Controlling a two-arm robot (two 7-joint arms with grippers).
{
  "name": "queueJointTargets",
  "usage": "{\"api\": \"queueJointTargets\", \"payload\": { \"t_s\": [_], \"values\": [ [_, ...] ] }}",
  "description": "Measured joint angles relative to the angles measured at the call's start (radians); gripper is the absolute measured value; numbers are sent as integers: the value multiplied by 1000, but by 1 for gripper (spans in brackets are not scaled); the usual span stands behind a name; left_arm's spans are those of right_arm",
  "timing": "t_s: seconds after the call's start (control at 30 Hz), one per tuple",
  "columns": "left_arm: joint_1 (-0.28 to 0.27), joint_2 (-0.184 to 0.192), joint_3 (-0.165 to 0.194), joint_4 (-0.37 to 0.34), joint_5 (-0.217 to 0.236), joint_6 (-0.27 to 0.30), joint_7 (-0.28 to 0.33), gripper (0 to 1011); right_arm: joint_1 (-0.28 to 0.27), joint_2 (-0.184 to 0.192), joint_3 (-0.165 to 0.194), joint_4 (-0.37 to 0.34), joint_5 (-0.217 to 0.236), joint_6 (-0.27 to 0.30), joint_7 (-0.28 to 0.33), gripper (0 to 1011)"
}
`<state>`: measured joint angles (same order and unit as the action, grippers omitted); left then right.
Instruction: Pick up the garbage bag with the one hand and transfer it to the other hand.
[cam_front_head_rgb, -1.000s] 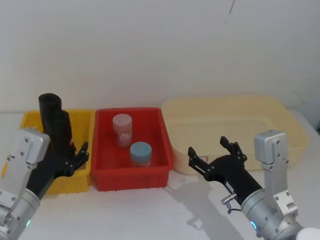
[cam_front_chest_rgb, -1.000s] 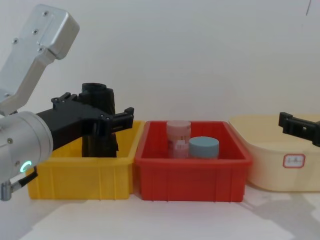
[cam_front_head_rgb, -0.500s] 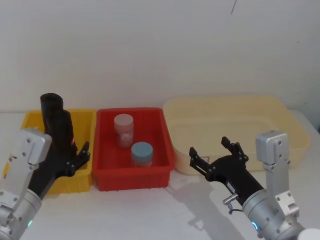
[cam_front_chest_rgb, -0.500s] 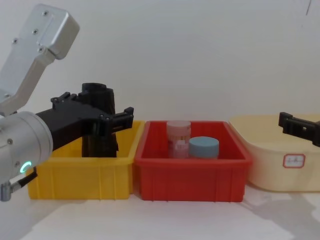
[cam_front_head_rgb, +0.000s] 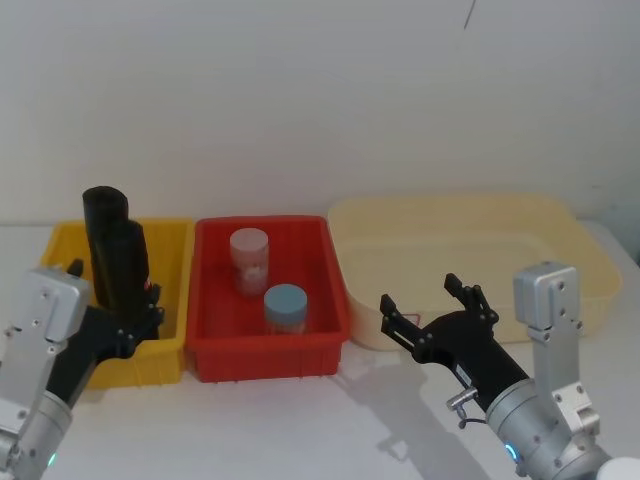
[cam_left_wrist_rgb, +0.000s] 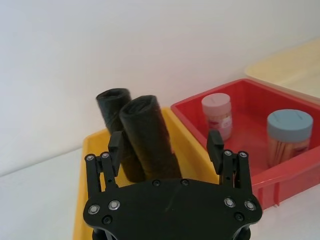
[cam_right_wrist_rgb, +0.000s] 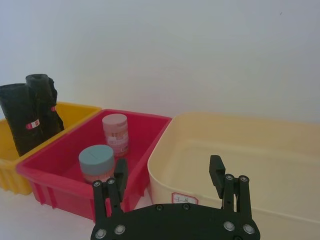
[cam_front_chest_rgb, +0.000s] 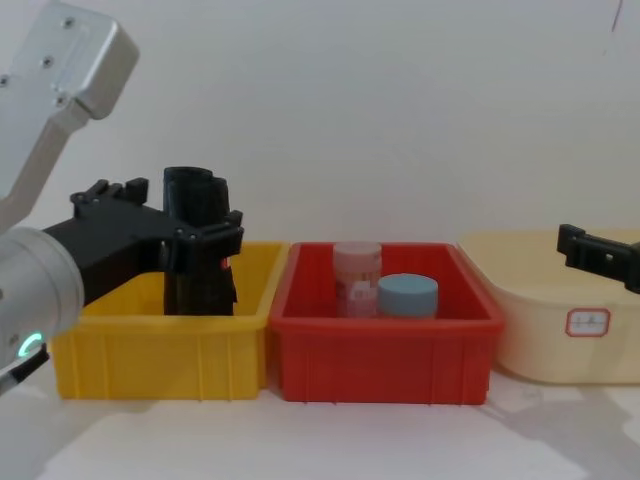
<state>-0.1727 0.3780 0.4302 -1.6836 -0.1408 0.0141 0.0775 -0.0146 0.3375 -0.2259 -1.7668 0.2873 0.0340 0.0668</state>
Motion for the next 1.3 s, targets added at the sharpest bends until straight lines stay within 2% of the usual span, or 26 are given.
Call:
{"api": "queueJointTargets", "payload": {
  "t_s": [0.23, 0.57, 1.07, 1.3],
  "values": [
    [20, -7, -23, -7, 1, 8, 22, 1001, 0, 0, 0, 0, 0, 0, 0, 1000],
    [11, -26, -44, 29, -16, 9, 19, 1001, 0, 0, 0, 0, 0, 0, 0, 1000],
    [-64, -76, -56, 151, -60, -44, -54, 1001, 0, 0, 0, 0, 0, 0, 0, 1000],
    [-116, -107, -55, 234, -82, -88, -103, 1001, 0, 0, 0, 0, 0, 0, 0, 1000]
  ]
}}
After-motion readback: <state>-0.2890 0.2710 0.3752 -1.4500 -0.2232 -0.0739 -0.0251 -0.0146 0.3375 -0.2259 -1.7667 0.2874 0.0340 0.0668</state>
